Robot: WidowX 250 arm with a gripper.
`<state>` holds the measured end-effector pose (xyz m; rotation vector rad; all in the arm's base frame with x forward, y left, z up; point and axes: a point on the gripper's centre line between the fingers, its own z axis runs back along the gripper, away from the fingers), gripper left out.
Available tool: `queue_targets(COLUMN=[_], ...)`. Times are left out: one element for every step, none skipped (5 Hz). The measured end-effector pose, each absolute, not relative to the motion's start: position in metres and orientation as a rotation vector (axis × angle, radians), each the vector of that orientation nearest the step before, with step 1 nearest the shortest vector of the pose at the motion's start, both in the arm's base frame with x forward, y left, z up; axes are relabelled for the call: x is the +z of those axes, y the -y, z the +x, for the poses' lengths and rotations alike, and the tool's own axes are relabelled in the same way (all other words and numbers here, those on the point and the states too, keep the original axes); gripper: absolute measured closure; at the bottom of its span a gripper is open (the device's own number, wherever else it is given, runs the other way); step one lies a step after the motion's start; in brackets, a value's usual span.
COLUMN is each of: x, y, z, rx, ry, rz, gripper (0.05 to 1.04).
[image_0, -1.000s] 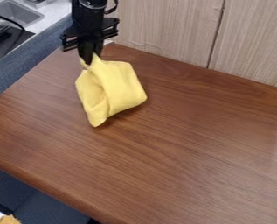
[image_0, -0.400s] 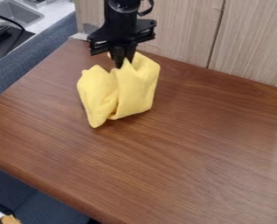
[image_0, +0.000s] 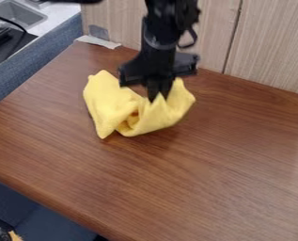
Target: Unfold the cloth from the top to the bottom
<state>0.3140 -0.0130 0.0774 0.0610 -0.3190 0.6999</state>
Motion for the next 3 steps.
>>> queue_targets(x=[0.059, 0.048, 0.039], y=[0.028, 0.04, 0.043], z=[0.301, 0.296, 0.295], rx=[0.672, 0.651, 0.655], ry=[0.293, 0.304, 0.251], rz=[0.037, 0.041, 0.056], gripper=[1.021, 0.996, 0.835])
